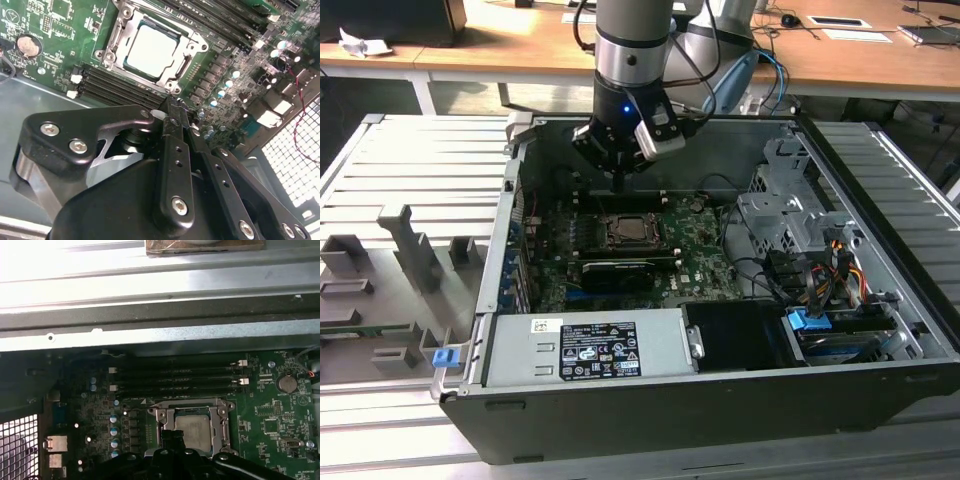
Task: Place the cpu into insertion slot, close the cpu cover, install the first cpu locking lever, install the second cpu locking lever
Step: 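Install the first cpu locking lever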
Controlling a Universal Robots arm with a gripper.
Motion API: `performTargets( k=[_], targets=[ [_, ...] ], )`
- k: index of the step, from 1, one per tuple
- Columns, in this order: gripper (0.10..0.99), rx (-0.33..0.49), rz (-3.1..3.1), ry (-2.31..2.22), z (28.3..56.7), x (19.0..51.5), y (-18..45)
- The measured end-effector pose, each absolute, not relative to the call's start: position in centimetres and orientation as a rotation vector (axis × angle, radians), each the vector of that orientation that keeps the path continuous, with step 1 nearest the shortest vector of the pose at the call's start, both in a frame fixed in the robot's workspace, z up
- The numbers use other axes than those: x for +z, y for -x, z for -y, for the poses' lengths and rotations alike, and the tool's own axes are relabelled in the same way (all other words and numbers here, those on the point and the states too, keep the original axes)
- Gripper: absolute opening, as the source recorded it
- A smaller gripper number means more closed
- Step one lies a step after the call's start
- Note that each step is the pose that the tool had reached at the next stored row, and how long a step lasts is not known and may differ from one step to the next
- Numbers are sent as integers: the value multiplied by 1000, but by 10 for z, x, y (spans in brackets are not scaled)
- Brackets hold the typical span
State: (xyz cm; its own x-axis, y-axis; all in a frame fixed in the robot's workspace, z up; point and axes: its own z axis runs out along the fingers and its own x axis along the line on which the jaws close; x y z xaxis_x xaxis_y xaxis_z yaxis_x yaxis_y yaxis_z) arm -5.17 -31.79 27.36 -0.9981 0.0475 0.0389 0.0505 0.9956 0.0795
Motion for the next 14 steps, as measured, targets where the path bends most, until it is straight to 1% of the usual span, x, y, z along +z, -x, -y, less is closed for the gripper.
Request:
performTargets(
  k=[14],
  targets=[
    [106, -125, 3123, 1, 318, 273, 53]
  ],
)
